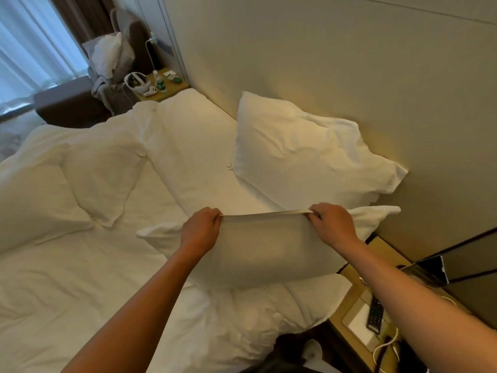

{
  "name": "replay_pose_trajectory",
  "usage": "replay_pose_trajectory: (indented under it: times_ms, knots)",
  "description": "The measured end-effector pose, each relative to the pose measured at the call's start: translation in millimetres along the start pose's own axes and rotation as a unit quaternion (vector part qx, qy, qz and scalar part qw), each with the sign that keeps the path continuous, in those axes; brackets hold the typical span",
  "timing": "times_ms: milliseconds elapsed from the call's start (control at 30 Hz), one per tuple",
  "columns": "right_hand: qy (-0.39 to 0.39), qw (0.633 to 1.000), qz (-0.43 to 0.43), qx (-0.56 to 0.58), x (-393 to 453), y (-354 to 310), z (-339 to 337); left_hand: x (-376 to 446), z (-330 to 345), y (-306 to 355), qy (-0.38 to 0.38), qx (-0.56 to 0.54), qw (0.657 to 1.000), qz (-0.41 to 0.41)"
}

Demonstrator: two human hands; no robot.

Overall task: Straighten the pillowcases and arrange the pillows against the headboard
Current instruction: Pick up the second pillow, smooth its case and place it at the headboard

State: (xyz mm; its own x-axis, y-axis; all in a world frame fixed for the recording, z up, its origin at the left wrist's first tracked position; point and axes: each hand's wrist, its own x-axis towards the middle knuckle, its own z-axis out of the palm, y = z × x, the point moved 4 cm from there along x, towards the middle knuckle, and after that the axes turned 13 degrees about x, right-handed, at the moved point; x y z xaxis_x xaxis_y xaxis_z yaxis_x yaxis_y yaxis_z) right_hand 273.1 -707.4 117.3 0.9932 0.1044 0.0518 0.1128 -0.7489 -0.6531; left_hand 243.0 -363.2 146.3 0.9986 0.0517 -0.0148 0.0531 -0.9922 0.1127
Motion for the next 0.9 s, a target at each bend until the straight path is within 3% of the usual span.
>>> replay_pose_trajectory:
  times_ms: [233, 600, 767, 900]
  knots:
    - [-0.011, 0.994, 0.087, 0.058, -18.9, 65.3, 13.1, -2.8, 40.5, 51.2, -0.044, -0.035, 0.998, -0.025]
    - [-0.043, 0.995, 0.076, 0.042, 5.8, 62.3, 22.3, 12.6, 52.1, 37.0, -0.092, -0.06, 0.993, -0.038]
    - [-0.051, 0.996, 0.075, 0.016, 17.9, 56.4, 26.6, 28.4, 65.7, 20.1, -0.141, -0.017, 0.99, -0.003]
    - [-0.035, 0.995, 0.088, -0.017, 21.4, 45.7, 27.9, 41.8, 69.4, 3.2, -0.135, -0.006, 0.991, 0.004]
